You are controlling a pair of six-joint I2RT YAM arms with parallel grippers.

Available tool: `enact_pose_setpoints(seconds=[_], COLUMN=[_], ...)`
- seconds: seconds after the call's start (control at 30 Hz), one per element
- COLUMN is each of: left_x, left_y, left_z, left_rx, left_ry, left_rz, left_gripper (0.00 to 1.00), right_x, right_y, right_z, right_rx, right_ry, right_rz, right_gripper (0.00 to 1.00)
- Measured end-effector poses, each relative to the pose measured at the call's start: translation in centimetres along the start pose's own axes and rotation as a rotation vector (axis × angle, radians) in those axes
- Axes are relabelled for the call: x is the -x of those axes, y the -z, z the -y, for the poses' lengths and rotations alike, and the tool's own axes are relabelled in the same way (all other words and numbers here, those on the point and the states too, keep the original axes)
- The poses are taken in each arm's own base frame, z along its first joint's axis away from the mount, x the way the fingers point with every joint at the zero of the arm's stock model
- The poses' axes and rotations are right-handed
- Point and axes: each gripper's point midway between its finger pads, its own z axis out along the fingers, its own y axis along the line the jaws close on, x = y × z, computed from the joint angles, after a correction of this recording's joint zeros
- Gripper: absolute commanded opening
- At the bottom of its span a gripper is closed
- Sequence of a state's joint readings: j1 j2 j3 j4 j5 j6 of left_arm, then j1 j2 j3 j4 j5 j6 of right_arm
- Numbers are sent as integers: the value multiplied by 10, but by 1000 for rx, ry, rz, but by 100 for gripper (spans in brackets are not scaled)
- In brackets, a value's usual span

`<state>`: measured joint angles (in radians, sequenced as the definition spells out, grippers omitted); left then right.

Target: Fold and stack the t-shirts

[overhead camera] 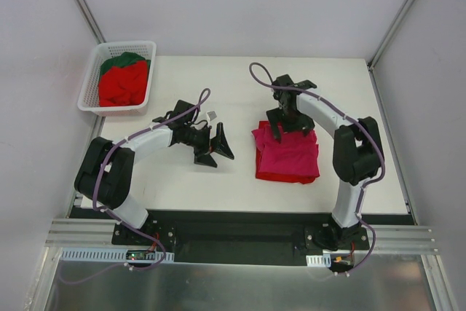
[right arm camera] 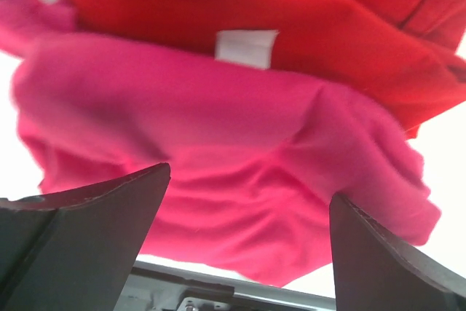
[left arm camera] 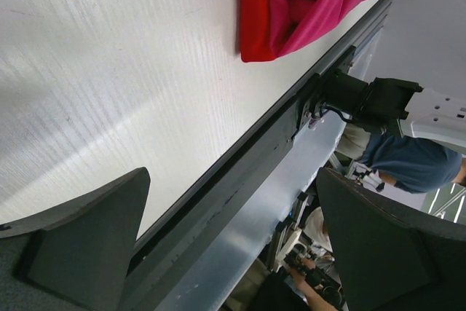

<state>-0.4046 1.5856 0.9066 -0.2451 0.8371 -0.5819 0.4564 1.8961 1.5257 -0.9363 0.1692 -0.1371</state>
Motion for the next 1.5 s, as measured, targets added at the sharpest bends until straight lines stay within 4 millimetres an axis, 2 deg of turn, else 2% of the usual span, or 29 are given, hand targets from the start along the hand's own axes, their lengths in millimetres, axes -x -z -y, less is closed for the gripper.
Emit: enact_pose_setpoints(seconds=[0.33, 0.47, 0.63, 0.73, 0.97, 1.17, 1.5], left_x=[-4, -10, -11, -12, -13, -19, -28], left_y=[-1, -2, -2, -2, -2, -1, 1], left_z=[-4, -9, -10, -9, -8, -12, -14], left_rx=[5, 13, 12, 8, 3, 7, 14], left_ry=[12, 28, 32, 33, 33, 42, 55], left_rz=[-10, -22, -28, -30, -34, -40, -51], left_gripper=[99, 99, 99, 99, 99, 99, 99], right_x=[9, 26, 54, 63, 60, 47, 51], right_y=[-34, -32, -17, -11, -16, -38, -46], right_z=[21, 25, 29, 30, 34, 40, 44], right_rx=[-33, -34, -28, -26, -23, -27, 1], right_ry=[-45, -53, -77, -83, -93, -110, -131], right_rz=[-56, -34, 44, 72, 59, 11, 14], right_gripper=[96, 96, 96, 96, 96, 96, 96])
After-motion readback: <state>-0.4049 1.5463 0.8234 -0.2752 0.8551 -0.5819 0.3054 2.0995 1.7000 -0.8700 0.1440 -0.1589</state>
